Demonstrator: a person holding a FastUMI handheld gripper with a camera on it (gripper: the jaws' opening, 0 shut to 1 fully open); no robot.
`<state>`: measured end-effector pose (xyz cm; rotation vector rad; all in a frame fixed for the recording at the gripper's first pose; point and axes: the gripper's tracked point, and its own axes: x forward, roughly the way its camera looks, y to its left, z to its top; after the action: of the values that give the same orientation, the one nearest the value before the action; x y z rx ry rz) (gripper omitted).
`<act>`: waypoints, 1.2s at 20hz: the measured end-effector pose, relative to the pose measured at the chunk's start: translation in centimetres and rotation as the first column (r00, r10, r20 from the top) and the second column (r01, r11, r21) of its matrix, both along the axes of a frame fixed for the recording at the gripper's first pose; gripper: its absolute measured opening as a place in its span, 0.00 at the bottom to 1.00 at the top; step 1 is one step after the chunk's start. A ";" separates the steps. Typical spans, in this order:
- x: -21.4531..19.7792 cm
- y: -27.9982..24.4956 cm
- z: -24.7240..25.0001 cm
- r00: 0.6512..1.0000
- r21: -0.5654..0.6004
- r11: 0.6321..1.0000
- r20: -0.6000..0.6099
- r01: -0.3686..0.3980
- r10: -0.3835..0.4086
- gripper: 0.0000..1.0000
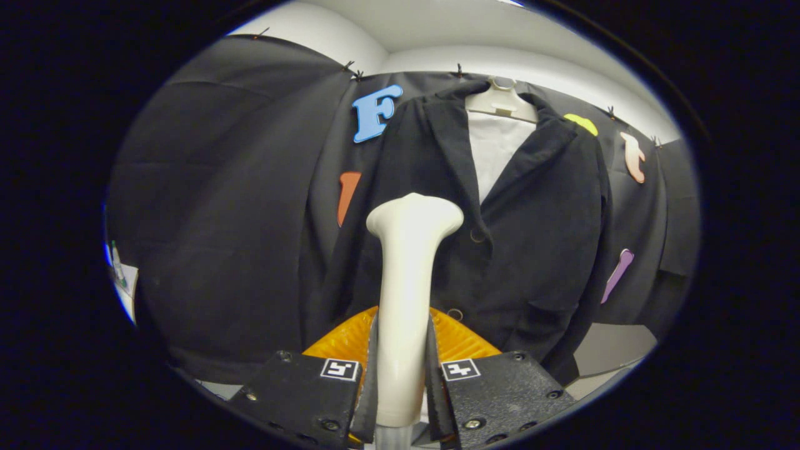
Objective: Iron the clothes twice with a garment steamer, once on the left side and once on the right side.
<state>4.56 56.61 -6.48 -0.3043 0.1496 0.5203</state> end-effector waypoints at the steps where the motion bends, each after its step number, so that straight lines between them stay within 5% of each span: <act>1: -0.3 -0.2 -1.0 1.000 -0.013 1.000 -0.017 -0.001 0.001 0.35; 24: -3.5 -6.4 -17.6 0.932 -0.172 0.985 -0.353 0.021 -0.081 0.35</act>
<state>1.02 50.21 -24.12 -0.3648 0.5583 0.5091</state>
